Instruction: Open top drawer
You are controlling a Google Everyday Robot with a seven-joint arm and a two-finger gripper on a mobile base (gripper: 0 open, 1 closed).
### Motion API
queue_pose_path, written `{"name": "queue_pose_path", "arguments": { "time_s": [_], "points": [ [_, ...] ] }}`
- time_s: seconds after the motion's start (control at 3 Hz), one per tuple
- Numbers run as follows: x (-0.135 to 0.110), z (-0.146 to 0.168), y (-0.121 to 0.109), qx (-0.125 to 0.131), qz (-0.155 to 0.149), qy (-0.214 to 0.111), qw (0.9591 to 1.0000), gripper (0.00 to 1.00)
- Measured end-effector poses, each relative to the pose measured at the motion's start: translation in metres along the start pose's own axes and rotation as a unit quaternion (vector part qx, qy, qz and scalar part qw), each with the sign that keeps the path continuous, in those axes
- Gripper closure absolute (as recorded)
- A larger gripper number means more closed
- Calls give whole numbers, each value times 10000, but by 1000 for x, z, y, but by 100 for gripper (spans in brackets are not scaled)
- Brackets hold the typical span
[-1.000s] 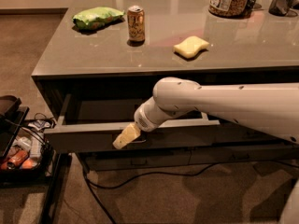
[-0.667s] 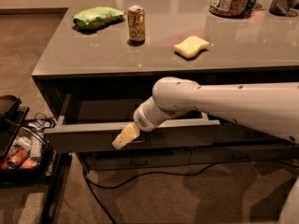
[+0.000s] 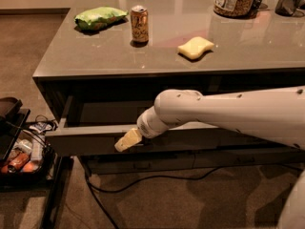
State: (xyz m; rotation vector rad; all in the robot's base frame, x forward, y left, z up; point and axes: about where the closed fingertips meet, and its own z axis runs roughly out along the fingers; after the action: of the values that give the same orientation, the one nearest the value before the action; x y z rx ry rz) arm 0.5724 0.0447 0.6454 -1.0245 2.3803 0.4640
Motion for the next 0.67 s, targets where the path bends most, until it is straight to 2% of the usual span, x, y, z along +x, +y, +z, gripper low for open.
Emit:
{"name": "queue_pose_path", "arguments": {
  "time_s": [0.33,0.67],
  "points": [
    [0,-1,-2,28,13,-38,10000,0],
    [-1,-2,1,-172,-85,-124,9997,0]
  ]
}}
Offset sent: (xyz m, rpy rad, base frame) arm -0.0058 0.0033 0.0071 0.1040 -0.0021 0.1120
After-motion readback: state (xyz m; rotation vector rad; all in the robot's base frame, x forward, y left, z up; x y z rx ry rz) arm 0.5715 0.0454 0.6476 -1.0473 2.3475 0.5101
